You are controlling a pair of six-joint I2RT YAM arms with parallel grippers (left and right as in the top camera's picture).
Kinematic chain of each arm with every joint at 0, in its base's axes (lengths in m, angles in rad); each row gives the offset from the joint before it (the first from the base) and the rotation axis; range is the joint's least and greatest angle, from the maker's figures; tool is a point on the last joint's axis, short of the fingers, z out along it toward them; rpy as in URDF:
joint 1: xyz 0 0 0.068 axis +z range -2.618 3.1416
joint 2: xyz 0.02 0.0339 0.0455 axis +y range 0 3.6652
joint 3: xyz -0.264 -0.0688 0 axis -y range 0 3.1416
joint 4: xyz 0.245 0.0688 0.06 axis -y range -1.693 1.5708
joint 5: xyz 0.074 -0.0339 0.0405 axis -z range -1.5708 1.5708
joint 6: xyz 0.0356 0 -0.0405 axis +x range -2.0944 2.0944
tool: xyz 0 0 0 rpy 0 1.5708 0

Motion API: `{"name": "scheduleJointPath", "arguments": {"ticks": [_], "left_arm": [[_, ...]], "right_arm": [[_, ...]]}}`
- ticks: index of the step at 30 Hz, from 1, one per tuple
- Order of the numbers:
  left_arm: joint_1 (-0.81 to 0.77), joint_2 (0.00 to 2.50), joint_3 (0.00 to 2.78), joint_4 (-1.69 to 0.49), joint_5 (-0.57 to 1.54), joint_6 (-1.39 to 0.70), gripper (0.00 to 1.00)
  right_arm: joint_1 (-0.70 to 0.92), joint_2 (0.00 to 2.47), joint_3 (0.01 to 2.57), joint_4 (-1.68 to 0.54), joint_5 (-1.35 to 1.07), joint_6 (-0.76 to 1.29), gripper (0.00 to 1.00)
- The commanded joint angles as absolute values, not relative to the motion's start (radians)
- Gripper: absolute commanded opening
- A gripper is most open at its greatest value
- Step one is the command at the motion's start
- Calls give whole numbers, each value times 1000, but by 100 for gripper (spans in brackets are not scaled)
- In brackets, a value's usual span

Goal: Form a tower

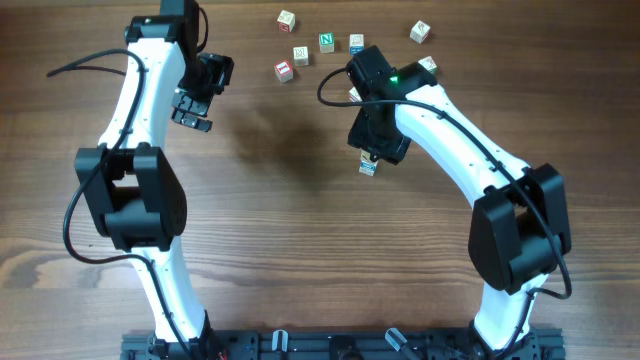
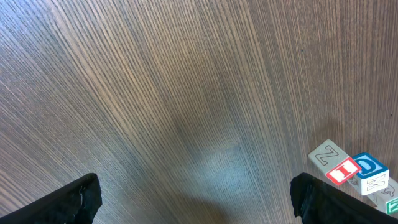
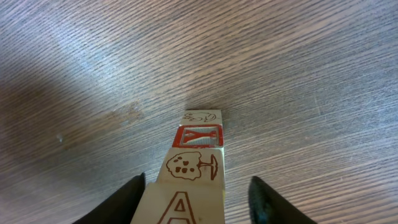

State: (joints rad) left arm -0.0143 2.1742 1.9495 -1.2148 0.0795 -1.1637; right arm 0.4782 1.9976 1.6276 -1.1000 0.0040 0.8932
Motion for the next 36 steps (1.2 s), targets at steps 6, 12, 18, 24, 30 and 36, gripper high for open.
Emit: {"name": "scheduleJointPath", "arguments": {"ticks": [6,12,18,24,30,36], "left_arm": [[-11,2143,1945,-1215,70,-1152,100],[-11,2143,1945,-1215,70,-1152,100],[-11,2143,1945,-1215,70,-1152,100],[-11,2143,1945,-1215,70,-1152,100],[-11,2143,1945,-1216,70,-1152,100],[-11,2143,1945,-1215,70,-1152,100]], "right_arm": [[480,2012,1628,-1105,2,890,36],[480,2012,1628,-1105,-6,891,22],[479,2012,1633,-1101,-25,889,9],[480,2012,1655,-1100,-43,846,9],[479,2012,1655,-1101,-43,848,5],[479,2012,1655,-1107,-20,867,5]]}}
